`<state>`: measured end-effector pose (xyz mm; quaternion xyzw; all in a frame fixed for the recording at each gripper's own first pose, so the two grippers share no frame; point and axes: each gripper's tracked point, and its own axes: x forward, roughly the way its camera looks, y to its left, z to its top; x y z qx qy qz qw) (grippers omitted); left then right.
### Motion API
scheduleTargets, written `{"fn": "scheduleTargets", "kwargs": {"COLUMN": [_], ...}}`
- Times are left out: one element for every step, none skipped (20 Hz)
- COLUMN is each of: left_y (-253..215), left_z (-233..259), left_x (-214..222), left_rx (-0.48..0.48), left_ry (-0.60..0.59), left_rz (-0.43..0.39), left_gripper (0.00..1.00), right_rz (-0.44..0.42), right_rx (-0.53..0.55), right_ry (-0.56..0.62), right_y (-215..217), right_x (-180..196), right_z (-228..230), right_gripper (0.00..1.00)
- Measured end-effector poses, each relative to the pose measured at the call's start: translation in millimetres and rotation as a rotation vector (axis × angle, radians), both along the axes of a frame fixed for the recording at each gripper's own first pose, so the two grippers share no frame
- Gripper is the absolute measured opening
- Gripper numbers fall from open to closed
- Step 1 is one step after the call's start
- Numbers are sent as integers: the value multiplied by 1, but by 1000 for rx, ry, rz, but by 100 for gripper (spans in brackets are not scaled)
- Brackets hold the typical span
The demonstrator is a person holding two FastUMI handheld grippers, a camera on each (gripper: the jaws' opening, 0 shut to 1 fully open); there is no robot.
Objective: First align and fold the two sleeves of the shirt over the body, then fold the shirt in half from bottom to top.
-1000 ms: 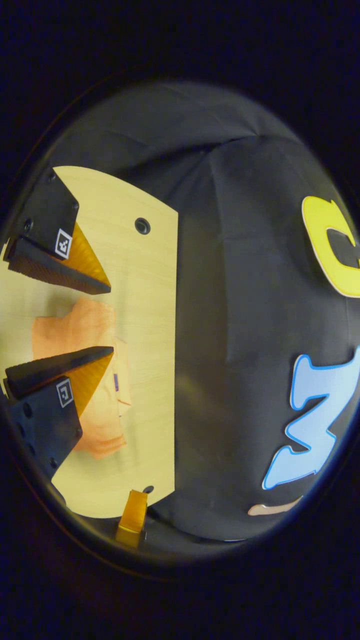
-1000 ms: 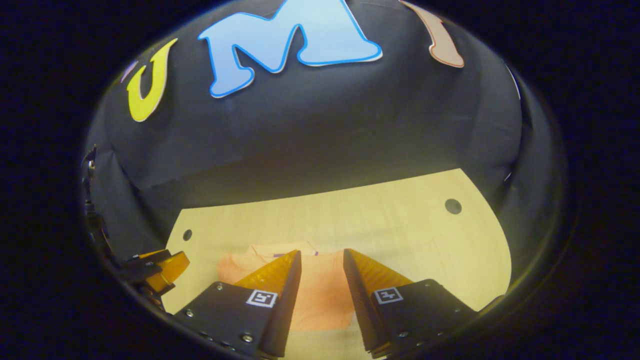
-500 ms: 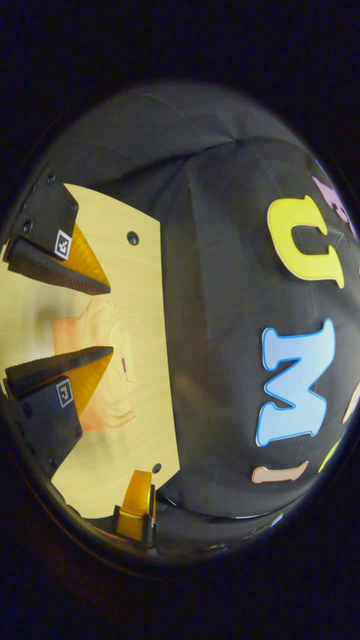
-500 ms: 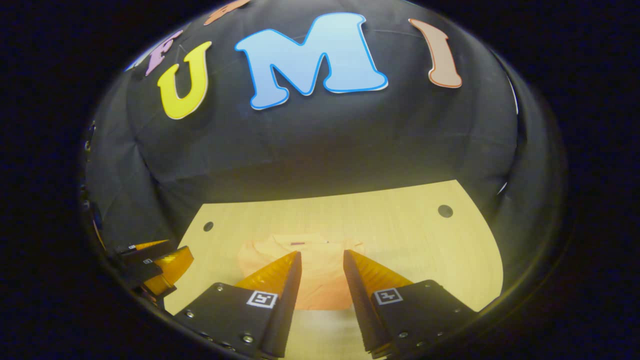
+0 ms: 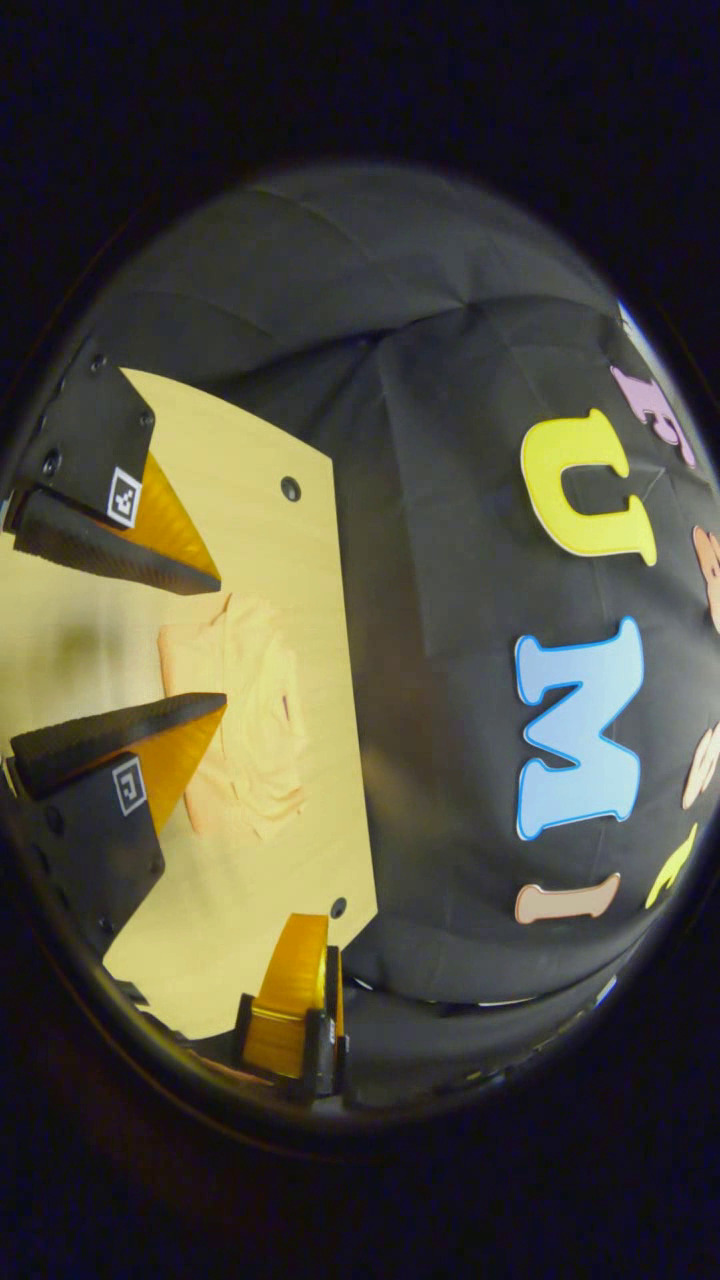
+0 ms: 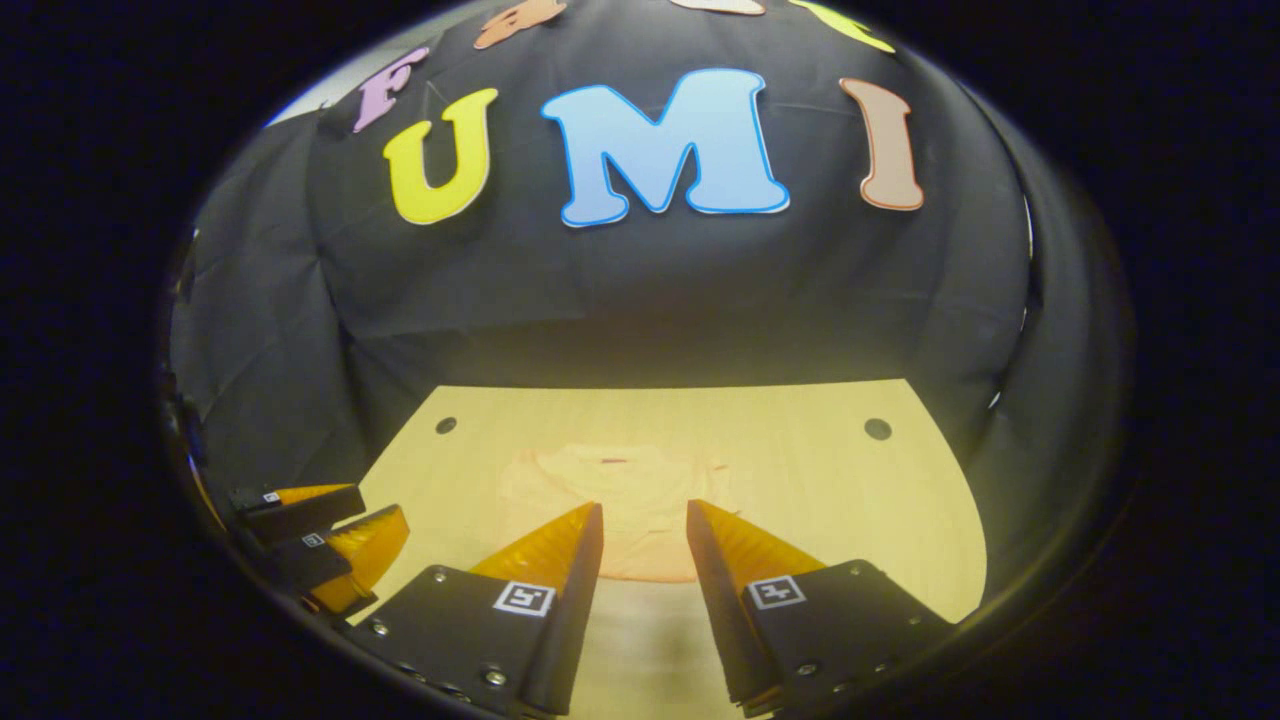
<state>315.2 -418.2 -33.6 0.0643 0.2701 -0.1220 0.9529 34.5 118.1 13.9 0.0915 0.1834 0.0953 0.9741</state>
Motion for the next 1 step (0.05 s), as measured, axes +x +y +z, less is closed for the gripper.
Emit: {"fn": "scheduleTargets", "kwargs": {"left_y": [-1], "left_z": [4], "left_x": [-6], "left_rx": [-1], "left_ry": [-10], "left_rz": [1], "left_gripper": [67], "right_rz": [4], "right_rx": [5], "right_ry": [-5], "right_y": [1], "right_x": [-8], "right_z": [-1], "right_gripper": [56]}}
